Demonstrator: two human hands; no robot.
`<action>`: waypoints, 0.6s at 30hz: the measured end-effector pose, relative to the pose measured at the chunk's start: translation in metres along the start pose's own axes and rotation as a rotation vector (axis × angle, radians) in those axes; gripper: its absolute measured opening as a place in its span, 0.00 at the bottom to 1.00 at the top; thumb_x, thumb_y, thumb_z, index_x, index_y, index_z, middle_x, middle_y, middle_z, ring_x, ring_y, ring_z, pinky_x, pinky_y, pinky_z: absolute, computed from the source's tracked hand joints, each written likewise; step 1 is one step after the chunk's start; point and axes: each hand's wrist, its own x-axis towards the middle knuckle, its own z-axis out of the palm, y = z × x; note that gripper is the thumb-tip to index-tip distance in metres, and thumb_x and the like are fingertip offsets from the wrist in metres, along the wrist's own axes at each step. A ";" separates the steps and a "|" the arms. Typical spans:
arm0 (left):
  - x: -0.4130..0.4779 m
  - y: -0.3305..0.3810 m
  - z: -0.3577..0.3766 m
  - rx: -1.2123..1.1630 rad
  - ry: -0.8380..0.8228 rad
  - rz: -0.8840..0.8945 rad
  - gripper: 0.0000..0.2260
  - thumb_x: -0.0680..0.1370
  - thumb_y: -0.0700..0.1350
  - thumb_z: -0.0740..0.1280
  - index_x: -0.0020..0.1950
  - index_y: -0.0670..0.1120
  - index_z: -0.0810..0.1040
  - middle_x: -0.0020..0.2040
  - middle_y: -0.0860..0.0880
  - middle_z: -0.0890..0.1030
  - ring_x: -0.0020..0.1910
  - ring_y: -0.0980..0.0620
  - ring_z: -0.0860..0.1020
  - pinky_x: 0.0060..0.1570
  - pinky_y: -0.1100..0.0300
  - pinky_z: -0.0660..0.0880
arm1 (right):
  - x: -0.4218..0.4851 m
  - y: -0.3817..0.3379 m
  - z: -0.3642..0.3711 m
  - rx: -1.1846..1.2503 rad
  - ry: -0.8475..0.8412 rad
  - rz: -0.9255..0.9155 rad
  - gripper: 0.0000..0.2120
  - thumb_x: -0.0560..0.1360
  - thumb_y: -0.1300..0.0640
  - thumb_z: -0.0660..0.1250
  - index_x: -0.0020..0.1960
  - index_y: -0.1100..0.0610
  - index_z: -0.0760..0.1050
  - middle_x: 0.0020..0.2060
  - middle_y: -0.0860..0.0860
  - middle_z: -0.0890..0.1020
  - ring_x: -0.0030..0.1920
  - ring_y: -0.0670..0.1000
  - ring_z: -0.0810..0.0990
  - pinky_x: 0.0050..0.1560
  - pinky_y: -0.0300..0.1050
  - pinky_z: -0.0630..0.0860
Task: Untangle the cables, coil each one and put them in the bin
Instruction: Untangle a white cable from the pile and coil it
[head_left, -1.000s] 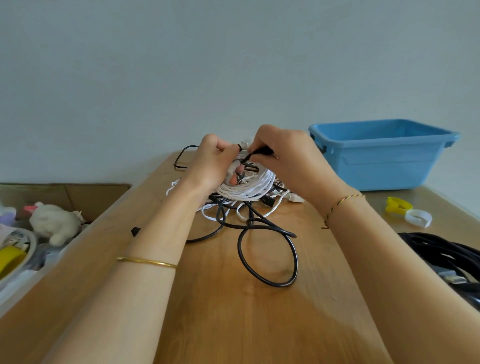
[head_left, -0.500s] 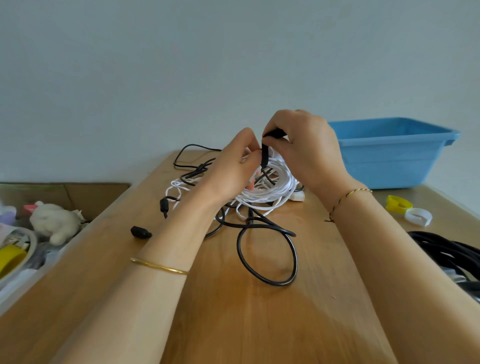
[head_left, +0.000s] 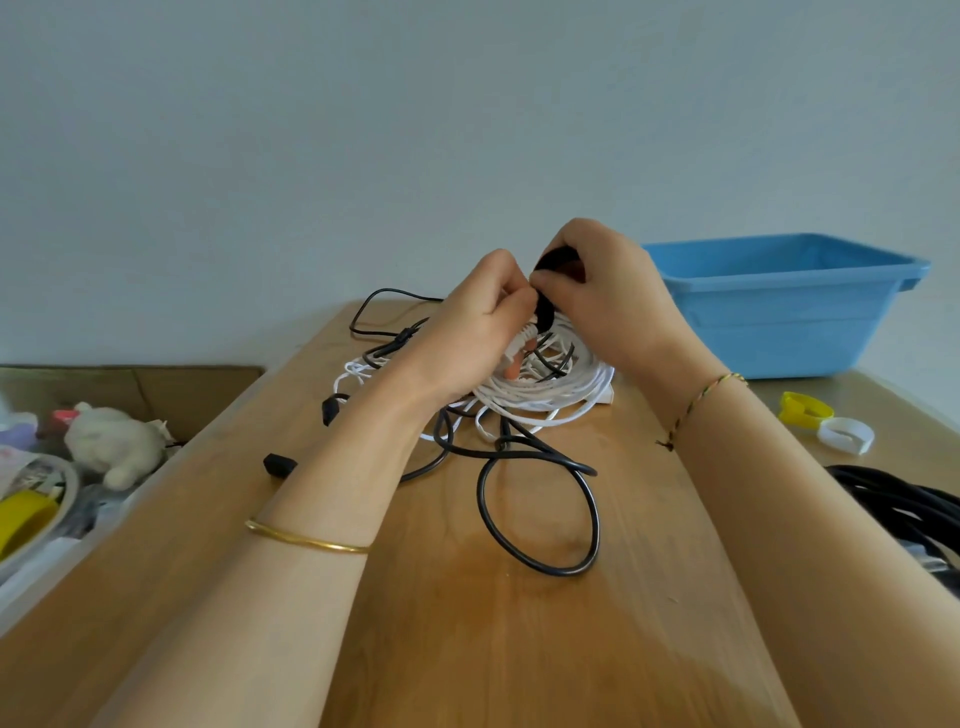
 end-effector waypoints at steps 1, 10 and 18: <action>0.000 0.001 -0.001 -0.005 0.003 0.000 0.09 0.82 0.40 0.57 0.42 0.47 0.65 0.36 0.43 0.74 0.26 0.55 0.72 0.30 0.61 0.70 | 0.000 -0.001 -0.001 -0.003 0.003 0.004 0.07 0.76 0.60 0.65 0.52 0.63 0.75 0.43 0.50 0.76 0.45 0.49 0.74 0.40 0.38 0.64; -0.004 -0.001 0.001 0.132 0.037 -0.028 0.09 0.76 0.44 0.69 0.48 0.46 0.68 0.36 0.50 0.76 0.27 0.62 0.73 0.28 0.72 0.68 | 0.001 0.000 0.002 0.024 -0.028 0.097 0.09 0.74 0.62 0.65 0.51 0.65 0.75 0.47 0.57 0.80 0.48 0.55 0.77 0.44 0.44 0.69; -0.004 -0.003 0.002 0.202 -0.012 0.024 0.14 0.78 0.45 0.67 0.57 0.49 0.62 0.49 0.45 0.79 0.35 0.55 0.76 0.36 0.60 0.74 | -0.007 0.007 -0.002 0.262 -0.025 0.210 0.30 0.75 0.59 0.67 0.73 0.52 0.59 0.60 0.48 0.72 0.61 0.46 0.71 0.45 0.29 0.64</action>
